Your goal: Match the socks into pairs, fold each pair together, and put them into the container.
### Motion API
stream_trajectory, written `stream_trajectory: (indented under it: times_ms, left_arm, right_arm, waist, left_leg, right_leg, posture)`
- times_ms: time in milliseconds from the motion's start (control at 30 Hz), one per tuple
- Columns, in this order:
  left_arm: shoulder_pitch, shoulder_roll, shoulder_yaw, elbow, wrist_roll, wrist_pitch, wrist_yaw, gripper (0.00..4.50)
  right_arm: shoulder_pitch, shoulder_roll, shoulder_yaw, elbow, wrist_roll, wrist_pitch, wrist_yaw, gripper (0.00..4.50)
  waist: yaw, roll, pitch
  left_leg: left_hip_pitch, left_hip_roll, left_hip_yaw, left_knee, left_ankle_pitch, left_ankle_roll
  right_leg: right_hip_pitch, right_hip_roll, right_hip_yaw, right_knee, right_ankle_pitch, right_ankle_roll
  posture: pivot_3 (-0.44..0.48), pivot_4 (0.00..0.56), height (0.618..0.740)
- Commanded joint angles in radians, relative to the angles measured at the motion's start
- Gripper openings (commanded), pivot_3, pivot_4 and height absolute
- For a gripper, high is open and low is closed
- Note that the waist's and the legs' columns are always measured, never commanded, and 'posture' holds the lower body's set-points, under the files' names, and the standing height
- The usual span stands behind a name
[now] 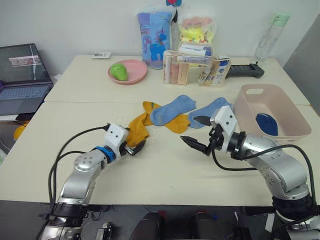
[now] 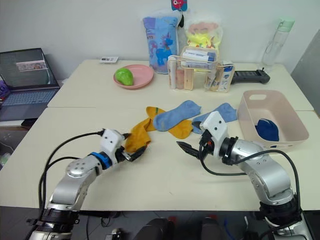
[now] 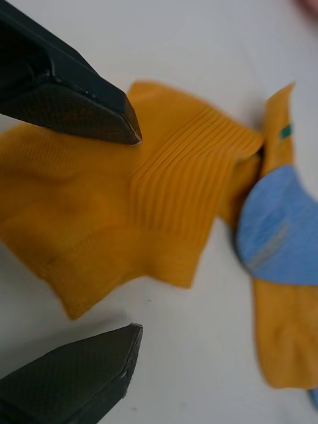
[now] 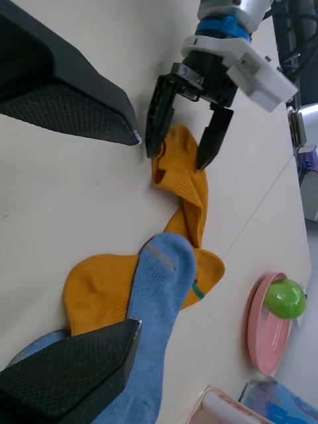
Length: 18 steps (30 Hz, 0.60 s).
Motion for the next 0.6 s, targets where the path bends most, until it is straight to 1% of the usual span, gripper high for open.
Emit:
stream_trajectory:
  times_ms: [33,100,367,500,600]
  left_arm:
    - [-0.005,0.005,0.005,-0.018,0.023,0.003,0.021,4.31]
    - [-0.005,0.0,0.016,-0.017,0.01,-0.001,0.015,3.93]
    - [-0.024,0.003,0.051,-0.013,-0.021,0.0,0.004,1.35]
    - [-0.005,-0.013,0.079,-0.08,-0.106,0.021,-0.047,0.06]
    - [0.038,0.042,0.087,-0.214,-0.224,0.132,-0.153,0.02]
  right_arm:
    - [-0.015,-0.003,-0.011,-0.019,0.007,-0.012,-0.007,4.49]
    - [-0.012,-0.005,-0.014,-0.02,0.006,-0.013,-0.009,4.5]
    - [-0.005,-0.008,-0.009,-0.012,-0.002,-0.023,-0.01,4.5]
    - [-0.005,-0.006,-0.006,-0.007,-0.004,-0.027,-0.012,4.5]
    - [0.005,-0.01,-0.011,-0.002,-0.005,-0.034,-0.009,4.5]
  waist:
    - [0.0,0.0,0.0]
    - [0.0,0.0,0.0]
    - [0.0,0.0,0.0]
    - [0.0,0.0,0.0]
    - [-0.002,0.0,0.0]
  left_leg:
    - [0.0,0.0,0.0,0.0,0.0,0.0]
    - [0.0,0.0,0.0,0.0,0.0,0.0]
    - [0.0,0.0,0.0,0.0,0.0,0.0]
    - [0.0,0.0,0.0,0.0,0.0,0.0]
    - [0.0,0.0,0.0,0.0,0.0,0.0]
  right_leg:
    - [0.0,0.0,0.0,0.0,0.0,0.0]
    - [0.0,0.0,0.0,0.001,0.0,0.0]
    - [0.0,0.0,0.0,0.0,0.0,0.0]
    - [0.0,0.0,0.0,0.0,0.0,0.0]
    - [0.0,0.0,0.0,0.0,0.0,0.0]
  posture:
    - [0.0,0.15,0.74]
    - [0.0,0.15,0.74]
    - [0.0,0.15,0.74]
    - [0.0,0.15,0.74]
    - [0.0,0.15,0.74]
